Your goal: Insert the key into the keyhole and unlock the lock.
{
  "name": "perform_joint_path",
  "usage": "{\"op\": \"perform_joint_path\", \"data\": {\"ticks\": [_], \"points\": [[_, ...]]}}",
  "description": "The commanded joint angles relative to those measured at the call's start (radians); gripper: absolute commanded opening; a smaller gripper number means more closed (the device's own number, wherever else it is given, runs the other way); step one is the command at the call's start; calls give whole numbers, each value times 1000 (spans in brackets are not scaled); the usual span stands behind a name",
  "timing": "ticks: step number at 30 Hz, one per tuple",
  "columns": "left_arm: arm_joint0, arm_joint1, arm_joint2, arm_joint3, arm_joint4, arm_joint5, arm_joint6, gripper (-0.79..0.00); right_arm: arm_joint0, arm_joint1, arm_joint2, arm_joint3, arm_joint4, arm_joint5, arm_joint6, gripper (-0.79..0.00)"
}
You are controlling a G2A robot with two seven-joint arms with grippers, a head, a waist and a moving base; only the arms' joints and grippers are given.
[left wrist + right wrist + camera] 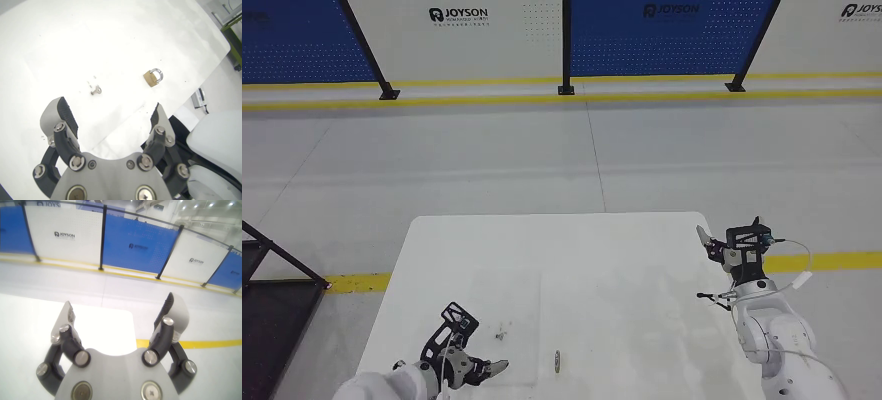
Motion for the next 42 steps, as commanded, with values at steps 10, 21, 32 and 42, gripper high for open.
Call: {"op": "perform_joint_path", "data": {"ticks": [10,21,32,42], "points": [[-218,-13,226,158,159,253,-113,-203,0,0,0,0,0,0,0,0],[-284,-22,324,227,287,351,-54,-419,0,0,0,0,0,0,0,0],[-314,-24,347,257,315,363,-66,-560,0,0,0,0,0,0,0,0],[-321,-22,338,251,302,365,-63,-785,0,0,0,0,0,0,0,0]]}}
